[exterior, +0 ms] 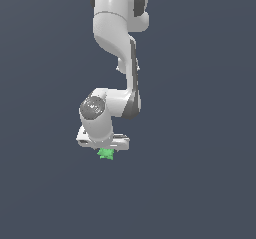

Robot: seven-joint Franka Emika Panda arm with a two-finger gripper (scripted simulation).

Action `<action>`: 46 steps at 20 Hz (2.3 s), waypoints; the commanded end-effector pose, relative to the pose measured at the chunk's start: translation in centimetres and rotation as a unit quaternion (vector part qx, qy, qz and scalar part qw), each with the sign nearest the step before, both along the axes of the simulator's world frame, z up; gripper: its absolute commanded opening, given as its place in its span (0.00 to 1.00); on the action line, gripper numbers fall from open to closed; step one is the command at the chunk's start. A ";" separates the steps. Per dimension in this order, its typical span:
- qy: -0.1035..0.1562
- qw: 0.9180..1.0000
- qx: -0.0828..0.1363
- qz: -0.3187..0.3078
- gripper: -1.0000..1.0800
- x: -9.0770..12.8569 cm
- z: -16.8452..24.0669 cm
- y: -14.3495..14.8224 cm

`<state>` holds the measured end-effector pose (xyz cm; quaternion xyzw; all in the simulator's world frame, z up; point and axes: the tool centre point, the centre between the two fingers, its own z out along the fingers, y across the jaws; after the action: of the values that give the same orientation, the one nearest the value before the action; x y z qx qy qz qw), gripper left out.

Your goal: Pick up the object and move it to a goal position.

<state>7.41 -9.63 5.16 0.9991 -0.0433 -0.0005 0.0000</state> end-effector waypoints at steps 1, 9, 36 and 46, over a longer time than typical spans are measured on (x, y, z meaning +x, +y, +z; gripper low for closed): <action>0.000 1.000 0.000 0.000 0.96 0.0 -0.9 0.0; 0.000 1.000 0.000 0.000 0.00 0.2 -1.2 0.0; 0.000 1.000 0.000 0.000 0.00 -3.3 6.1 3.1; 0.000 1.000 0.000 0.000 0.00 -7.3 14.8 6.8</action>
<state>0.77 -3.39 18.58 0.9991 -0.0433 -0.0002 -0.0001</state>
